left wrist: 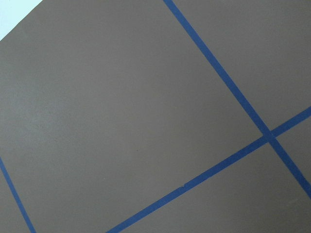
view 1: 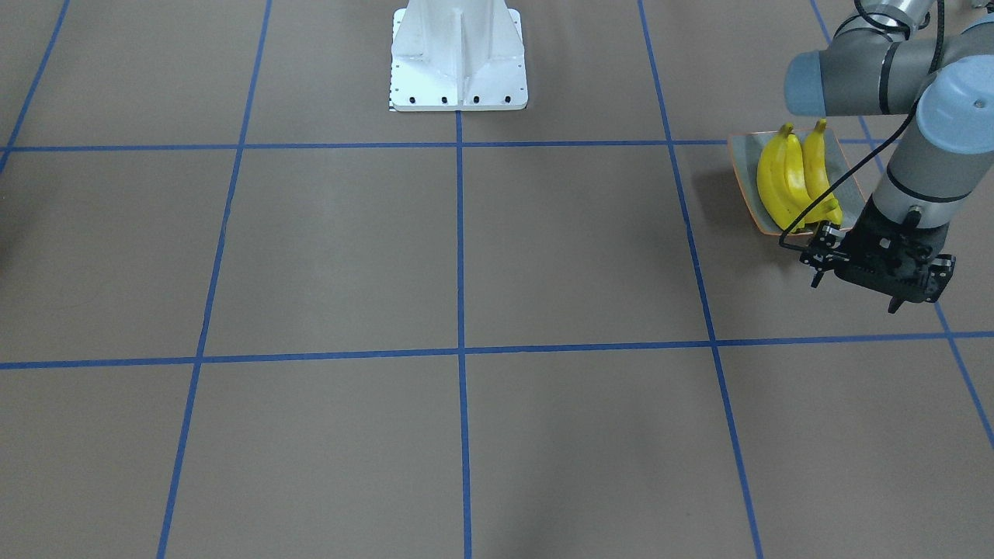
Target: Transfer all bananas from basket to plate
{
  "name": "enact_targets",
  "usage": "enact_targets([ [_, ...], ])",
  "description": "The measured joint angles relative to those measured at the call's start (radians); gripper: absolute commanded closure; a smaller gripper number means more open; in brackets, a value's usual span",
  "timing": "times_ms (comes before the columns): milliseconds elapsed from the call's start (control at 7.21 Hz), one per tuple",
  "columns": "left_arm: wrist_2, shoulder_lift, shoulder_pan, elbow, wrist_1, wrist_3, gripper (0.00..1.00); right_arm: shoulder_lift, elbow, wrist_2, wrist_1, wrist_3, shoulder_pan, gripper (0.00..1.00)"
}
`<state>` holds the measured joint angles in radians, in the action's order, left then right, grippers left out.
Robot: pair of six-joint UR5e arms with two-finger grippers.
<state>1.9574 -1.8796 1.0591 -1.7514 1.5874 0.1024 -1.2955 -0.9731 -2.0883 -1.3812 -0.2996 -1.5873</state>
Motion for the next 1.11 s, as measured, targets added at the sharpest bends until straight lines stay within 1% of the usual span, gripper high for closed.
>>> enact_targets([
  [416, 0.0, -0.002, -0.001, 0.007, 0.0, 0.0, 0.0, 0.003, 0.01, 0.038, 0.005, 0.001, 0.02, 0.0],
  [1110, 0.0, -0.004, -0.001, 0.01, 0.002, 0.001, 0.0, 0.029, 0.025, 0.044, 0.021, 0.04, 0.027, 0.01],
])
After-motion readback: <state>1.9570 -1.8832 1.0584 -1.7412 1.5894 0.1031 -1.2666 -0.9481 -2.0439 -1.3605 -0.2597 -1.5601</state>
